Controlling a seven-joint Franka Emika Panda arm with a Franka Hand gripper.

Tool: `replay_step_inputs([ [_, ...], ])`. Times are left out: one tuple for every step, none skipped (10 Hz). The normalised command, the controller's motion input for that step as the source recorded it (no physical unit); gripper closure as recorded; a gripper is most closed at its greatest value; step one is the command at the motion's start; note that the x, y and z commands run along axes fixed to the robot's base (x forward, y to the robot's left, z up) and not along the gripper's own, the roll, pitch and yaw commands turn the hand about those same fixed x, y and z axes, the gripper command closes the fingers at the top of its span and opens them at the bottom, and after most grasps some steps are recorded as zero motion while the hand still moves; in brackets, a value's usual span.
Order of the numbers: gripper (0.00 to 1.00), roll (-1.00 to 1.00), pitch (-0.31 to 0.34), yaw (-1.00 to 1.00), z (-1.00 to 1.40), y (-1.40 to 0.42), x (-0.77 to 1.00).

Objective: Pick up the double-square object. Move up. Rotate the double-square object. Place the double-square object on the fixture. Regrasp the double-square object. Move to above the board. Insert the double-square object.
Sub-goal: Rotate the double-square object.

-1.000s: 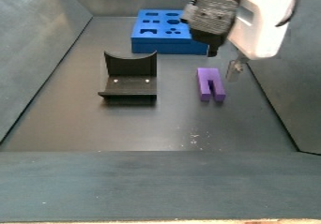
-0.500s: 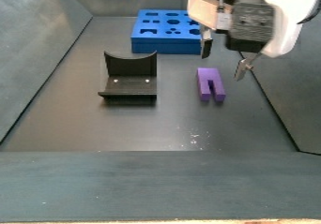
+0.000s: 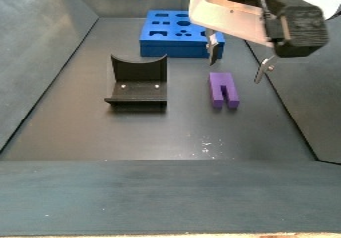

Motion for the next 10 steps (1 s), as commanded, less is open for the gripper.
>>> replay_step_inputs([
  [0.0, 0.01, -0.034, 1.0, -0.04, 0.0, 0.04],
  [0.0, 0.01, -0.038, 1.0, -0.04, 0.0, 0.04],
  [0.0, 0.01, -0.042, 1.0, -0.04, 0.0, 0.04],
  [0.0, 0.01, -0.051, 1.0, -0.04, 0.0, 0.04],
  [0.0, 0.02, -0.063, 1.0, -0.04, 0.0, 0.04],
  [0.0, 0.02, -0.077, 0.89, -0.04, 0.0, 0.04],
  [0.0, 0.02, -0.076, 0.65, -0.04, 0.0, 0.04],
  [0.0, 0.02, -0.075, 0.38, -0.04, 0.0, 0.03],
  [0.0, 0.02, -0.073, 0.28, -0.04, 0.0, 0.03],
  [0.0, 0.0, 0.0, 0.0, -1.0, 0.0, 0.0],
])
